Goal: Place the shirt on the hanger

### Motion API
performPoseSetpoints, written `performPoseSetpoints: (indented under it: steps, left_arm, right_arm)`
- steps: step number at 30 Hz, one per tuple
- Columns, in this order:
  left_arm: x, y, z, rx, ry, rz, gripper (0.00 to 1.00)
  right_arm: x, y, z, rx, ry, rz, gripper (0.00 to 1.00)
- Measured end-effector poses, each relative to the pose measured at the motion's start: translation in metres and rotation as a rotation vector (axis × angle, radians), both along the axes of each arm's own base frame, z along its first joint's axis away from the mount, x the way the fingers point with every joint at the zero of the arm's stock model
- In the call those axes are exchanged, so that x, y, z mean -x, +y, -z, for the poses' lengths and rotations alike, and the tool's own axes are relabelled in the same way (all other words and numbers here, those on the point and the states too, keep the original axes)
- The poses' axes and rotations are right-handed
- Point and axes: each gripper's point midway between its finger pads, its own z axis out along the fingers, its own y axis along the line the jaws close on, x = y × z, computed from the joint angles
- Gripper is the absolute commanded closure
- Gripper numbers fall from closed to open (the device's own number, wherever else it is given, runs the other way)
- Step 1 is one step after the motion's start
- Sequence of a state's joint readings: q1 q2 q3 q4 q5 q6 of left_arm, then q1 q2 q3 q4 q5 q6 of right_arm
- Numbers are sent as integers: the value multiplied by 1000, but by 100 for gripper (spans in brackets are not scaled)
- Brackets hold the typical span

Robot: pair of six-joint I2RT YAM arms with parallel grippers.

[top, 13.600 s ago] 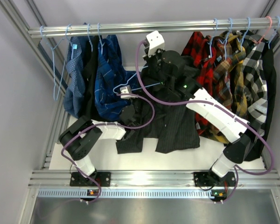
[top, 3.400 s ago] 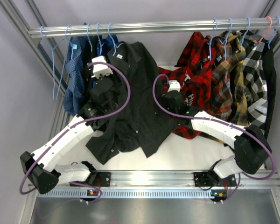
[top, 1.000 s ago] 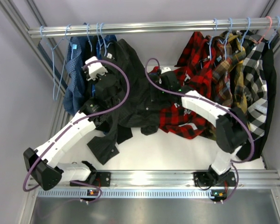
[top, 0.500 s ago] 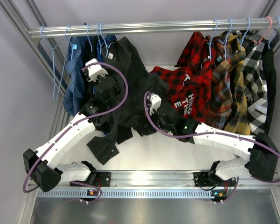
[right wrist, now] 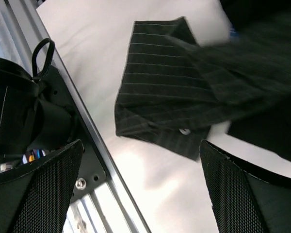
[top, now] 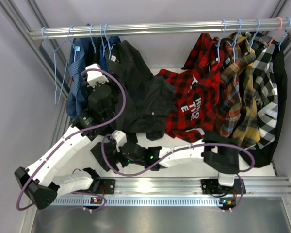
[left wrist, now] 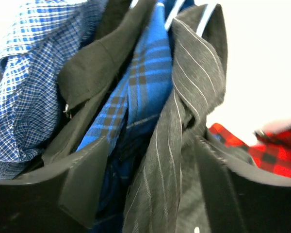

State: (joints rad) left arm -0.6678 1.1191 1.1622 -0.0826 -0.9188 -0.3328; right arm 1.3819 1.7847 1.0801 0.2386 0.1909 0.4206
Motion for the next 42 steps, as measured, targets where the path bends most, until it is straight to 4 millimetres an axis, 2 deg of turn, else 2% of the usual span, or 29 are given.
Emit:
performPoseSetpoints:
  steps: [2, 4, 8, 11, 14, 17, 21, 24, 25, 27, 28, 31, 33, 37, 42]
  left_arm:
    - [7, -3, -2, -7, 10, 56, 6]
    - [16, -4, -7, -5, 19, 105, 2]
    - [34, -1, -17, 6, 22, 164, 2]
    - [51, 10, -24, 25, 13, 177, 2]
    - [65, 21, -34, 48, -15, 177, 2]
    - [75, 29, -43, 64, -40, 174, 2]
    - [82, 38, -51, 78, -65, 162, 2]
    - [86, 42, -52, 79, -68, 150, 2]
    - [87, 44, -52, 77, -66, 147, 2]
    - [88, 45, -51, 74, -63, 143, 2]
    - [89, 47, -52, 75, -65, 142, 2]
    - [91, 49, -52, 76, -67, 140, 2]
    - [94, 50, -54, 81, -74, 141, 2]
    - [95, 52, -55, 80, -78, 141, 2]
    - [89, 46, -50, 56, -56, 150, 2]
  right_arm:
    - [7, 17, 9, 20, -7, -23, 1]
    - [11, 30, 12, 30, -14, -34, 1]
    - [14, 50, 13, 49, -16, -36, 1]
    - [12, 66, 15, 74, -15, -35, 3]
    - [9, 78, 25, 122, -17, -38, 4]
    - [8, 78, 42, 196, -16, -41, 5]
    - [9, 66, 65, 290, -22, -58, 7]
    - [7, 54, 80, 364, -51, -78, 22]
    - [6, 50, 85, 385, -63, -81, 39]
    - [0, 44, 89, 411, -104, -78, 57]
    - [-2, 41, 90, 418, -119, -69, 75]
    - [-10, 25, 90, 440, -152, -32, 97]
    - [-12, 12, 89, 448, -153, -4, 100]
    - [-20, -26, 89, 480, -152, 63, 100]
    - [-41, -75, 90, 525, -159, 159, 100]
